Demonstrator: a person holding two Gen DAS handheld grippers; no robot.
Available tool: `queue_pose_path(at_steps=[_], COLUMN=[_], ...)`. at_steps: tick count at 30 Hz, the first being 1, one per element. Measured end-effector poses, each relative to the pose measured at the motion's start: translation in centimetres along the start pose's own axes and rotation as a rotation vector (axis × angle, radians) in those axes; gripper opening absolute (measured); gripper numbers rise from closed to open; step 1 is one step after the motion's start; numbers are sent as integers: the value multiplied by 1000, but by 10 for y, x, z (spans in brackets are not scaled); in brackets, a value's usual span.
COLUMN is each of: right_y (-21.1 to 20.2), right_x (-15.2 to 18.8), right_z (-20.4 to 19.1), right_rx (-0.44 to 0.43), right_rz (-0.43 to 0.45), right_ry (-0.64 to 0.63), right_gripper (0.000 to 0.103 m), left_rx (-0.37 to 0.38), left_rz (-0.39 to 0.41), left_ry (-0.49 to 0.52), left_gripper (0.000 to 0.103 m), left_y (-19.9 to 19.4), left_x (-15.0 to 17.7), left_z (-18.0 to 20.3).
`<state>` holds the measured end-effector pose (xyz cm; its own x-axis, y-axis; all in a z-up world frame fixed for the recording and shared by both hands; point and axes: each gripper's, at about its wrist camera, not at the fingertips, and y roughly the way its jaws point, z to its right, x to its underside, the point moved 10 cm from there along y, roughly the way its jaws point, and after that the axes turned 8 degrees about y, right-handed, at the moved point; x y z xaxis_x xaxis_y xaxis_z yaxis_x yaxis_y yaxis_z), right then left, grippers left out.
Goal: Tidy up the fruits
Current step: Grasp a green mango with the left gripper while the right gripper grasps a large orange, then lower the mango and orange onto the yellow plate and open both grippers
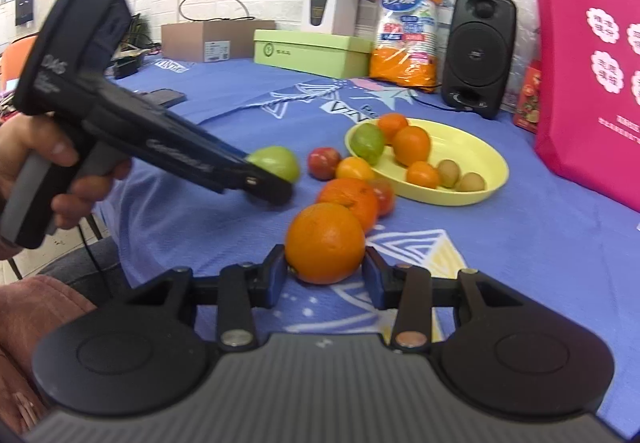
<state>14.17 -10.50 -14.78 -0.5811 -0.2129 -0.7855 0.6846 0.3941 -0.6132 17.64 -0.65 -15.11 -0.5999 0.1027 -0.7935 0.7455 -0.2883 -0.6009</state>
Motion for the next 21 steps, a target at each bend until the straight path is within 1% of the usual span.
queue_pose_path(at_steps=[4,8,11,14,17,19,21], right_y=[-5,-6,-1,8,20,29,43], right_x=[-2,-13,-26,-44,-65,-77,-86], right_z=[15,31,44,63,84,97,107], right_rx=[30,48,66,103,132,144,137], right_rz=[8,34,50,66,81,85,75], right_ry=[24,37,32,32,34,29,26], right_gripper=[40,40,40,40,40,40,40], left_rx=[3,20,46,70,92,99,89], left_rz=[21,31,36,21,-21,-26,-20], left_ry=[5,33,58,68,51,41,30], left_gripper=[36,36,36,36,36,36,36], left_y=[-7,-1,11,28,50,60,68], left_x=[-10,-26,-44,-60,-70,-77,-84], left_z=[0,6,15,21,22,20,15])
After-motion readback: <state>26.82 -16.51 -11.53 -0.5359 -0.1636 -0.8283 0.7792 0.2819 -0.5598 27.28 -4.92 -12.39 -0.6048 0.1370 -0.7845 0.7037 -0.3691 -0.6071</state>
